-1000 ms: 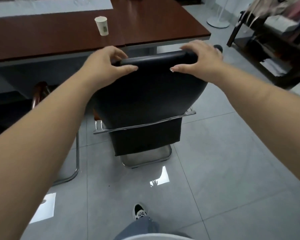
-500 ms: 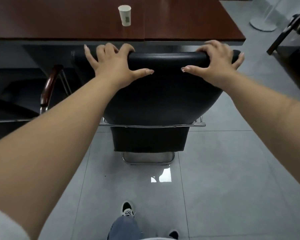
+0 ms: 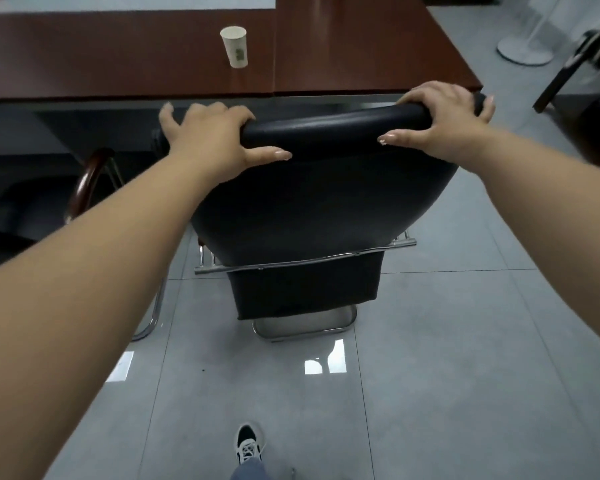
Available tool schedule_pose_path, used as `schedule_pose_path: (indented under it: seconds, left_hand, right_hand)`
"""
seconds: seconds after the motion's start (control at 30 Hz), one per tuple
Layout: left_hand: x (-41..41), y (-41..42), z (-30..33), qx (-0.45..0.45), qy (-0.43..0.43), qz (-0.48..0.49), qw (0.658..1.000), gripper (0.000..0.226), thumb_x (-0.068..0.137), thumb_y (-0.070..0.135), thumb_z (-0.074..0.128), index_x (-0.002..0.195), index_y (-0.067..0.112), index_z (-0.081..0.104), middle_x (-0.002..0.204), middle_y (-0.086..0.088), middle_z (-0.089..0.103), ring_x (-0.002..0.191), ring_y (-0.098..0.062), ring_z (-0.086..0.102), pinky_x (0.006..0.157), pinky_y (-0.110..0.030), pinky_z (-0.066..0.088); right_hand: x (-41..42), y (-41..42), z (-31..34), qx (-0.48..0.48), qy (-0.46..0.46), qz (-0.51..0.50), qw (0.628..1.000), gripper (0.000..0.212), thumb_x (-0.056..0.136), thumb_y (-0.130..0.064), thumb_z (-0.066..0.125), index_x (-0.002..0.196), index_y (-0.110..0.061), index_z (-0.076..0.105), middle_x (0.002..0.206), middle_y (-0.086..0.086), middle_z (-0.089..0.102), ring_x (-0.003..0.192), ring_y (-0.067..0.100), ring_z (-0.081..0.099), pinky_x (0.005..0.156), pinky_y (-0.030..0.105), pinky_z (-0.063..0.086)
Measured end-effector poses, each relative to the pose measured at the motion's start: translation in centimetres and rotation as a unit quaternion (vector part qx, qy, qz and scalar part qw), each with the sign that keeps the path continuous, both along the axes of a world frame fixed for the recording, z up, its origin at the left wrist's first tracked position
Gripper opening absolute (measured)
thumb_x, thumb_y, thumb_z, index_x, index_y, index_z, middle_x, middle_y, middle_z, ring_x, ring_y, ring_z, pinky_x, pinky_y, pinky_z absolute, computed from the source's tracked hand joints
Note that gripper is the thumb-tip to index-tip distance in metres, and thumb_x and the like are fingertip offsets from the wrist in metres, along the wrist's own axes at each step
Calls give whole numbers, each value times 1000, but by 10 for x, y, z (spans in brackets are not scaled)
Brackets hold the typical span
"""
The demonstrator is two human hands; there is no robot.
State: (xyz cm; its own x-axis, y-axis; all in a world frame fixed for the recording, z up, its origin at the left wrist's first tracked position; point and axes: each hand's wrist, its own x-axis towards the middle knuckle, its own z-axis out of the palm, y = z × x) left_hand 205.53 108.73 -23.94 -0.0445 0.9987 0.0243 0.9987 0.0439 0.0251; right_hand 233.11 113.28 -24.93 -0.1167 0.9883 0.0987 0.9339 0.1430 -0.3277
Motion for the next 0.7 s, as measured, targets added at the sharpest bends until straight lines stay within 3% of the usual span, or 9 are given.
schedule_pose_path:
  seconds: [0.07, 0.2, 0.37, 0.47, 0.57, 0.7]
  left_hand:
    - [-2, 8, 2, 20, -7, -18, 1000, 76, 67, 78, 44, 118, 22, 55, 119, -9, 54, 122, -31, 41, 107, -56, 14]
    - [-7, 19, 3, 18, -22, -43, 999, 79, 68, 77, 47, 125, 23, 52, 144, -5, 36, 141, -26, 15, 109, -55, 11]
    - [-13, 10, 1, -13, -35, -52, 998, 79, 69, 73, 50, 131, 25, 46, 150, -3, 28, 144, -24, 6, 108, -54, 14]
    - [-13, -4, 0, -14, -28, -76, 997, 77, 70, 73, 49, 128, 22, 49, 141, -7, 40, 138, -28, 23, 104, -54, 23]
    - [-18, -19, -1, -38, -12, -92, 995, 82, 63, 79, 40, 122, 23, 51, 119, -8, 54, 113, -31, 48, 88, -45, 36]
    - [-31, -30, -6, -19, -24, -123, 992, 86, 58, 81, 34, 122, 27, 53, 124, -2, 55, 113, -27, 50, 81, -39, 37]
  right_hand:
    - [-2, 3, 2, 1, 0, -15, 1000, 64, 73, -66, 59, 125, -31, 50, 139, -2, 40, 137, 21, 22, 111, 54, -8]
    - [-4, 1, 4, -9, 6, -28, 1000, 70, 72, -68, 56, 129, -28, 48, 137, 2, 42, 138, 22, 22, 113, 53, -8]
    - [-12, -19, -3, 12, 30, -46, 998, 66, 72, -66, 60, 123, -26, 52, 132, 1, 45, 136, 20, 25, 113, 50, -10]
    - [-15, -34, -2, 6, 30, -59, 998, 61, 73, -63, 62, 120, -25, 54, 133, 3, 45, 136, 22, 24, 113, 49, -8]
    - [-19, -49, -4, 3, 30, -65, 997, 47, 71, -62, 64, 104, -30, 54, 129, 2, 47, 135, 23, 26, 113, 49, -7]
    - [-27, -61, -4, 9, 24, -78, 997, 51, 70, -62, 65, 106, -26, 58, 123, 2, 51, 128, 24, 34, 112, 50, -4]
